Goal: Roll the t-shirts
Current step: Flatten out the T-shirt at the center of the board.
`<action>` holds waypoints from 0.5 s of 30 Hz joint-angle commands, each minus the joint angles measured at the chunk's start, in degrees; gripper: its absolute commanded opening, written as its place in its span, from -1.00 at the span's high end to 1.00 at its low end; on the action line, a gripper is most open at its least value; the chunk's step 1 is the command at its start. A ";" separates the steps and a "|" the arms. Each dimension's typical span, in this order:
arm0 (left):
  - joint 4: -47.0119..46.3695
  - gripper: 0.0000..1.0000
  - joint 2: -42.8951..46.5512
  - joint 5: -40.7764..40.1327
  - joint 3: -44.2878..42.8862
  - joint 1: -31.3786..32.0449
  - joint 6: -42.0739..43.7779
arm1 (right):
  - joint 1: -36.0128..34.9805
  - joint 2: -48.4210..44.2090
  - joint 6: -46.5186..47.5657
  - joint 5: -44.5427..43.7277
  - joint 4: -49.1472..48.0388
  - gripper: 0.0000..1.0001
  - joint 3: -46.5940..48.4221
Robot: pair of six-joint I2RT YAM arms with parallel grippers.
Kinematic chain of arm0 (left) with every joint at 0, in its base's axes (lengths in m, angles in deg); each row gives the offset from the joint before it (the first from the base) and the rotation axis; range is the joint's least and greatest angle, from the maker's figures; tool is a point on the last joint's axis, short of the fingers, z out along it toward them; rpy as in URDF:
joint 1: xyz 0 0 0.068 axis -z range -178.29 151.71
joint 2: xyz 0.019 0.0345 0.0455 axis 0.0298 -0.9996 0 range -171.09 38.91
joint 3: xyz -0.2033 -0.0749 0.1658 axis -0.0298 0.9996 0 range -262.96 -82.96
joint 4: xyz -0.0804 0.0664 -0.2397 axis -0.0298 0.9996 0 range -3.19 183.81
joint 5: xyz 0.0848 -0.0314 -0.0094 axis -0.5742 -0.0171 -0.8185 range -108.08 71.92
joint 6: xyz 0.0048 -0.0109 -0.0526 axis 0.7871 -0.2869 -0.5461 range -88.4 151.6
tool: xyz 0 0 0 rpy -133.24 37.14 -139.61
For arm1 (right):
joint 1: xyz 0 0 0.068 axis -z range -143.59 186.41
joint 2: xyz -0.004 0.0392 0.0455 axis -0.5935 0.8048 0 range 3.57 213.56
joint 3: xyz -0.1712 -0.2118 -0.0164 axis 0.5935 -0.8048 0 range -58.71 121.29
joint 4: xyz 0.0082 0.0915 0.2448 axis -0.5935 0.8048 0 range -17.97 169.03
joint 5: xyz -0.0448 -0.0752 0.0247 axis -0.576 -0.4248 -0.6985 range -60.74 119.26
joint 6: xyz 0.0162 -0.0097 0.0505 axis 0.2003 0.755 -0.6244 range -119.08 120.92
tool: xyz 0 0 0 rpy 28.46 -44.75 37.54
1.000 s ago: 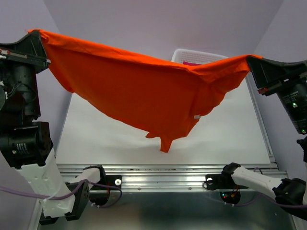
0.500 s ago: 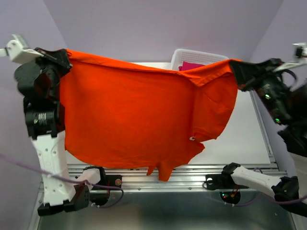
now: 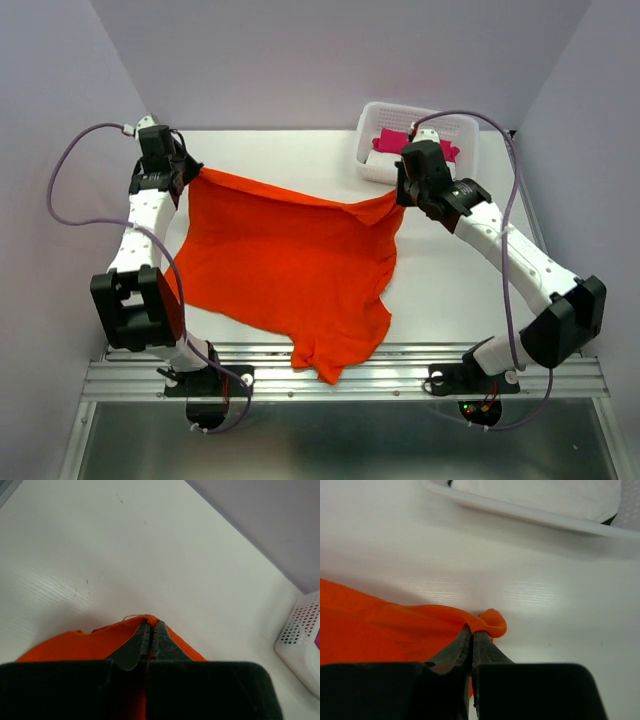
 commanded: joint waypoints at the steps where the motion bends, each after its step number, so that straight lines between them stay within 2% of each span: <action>1: -7.17 1.00 -6.73 -0.44 -1.59 0.50 -0.01 | 7.22 2.17 -0.39 4.18 -8.14 0.99 -3.81; 7: -6.91 1.00 -19.04 -2.29 -9.67 2.26 -0.28 | 11.99 10.69 -1.18 9.11 -14.21 0.98 -3.12; 15: -2.52 1.00 -32.05 -2.29 -25.83 2.61 0.34 | 13.84 19.48 -3.54 10.87 -14.57 0.99 5.93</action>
